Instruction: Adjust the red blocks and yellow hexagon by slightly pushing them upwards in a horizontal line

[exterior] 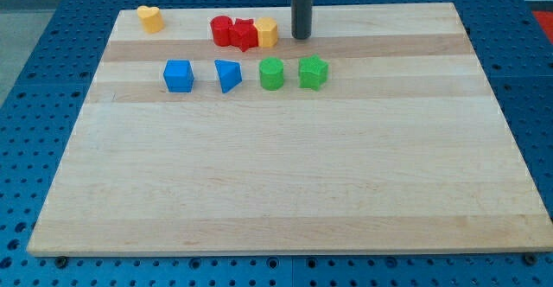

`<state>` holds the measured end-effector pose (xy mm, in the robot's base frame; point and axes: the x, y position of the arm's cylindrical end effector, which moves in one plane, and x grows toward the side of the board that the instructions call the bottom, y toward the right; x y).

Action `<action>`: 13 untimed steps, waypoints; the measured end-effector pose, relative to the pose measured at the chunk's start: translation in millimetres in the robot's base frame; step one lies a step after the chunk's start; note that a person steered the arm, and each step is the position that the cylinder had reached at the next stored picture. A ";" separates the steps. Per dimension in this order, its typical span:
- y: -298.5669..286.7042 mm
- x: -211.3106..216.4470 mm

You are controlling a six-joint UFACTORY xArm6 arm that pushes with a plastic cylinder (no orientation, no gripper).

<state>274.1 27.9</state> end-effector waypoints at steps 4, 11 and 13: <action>-100.6 56.2; -97.8 26.9; -95.5 26.0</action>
<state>300.1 -67.6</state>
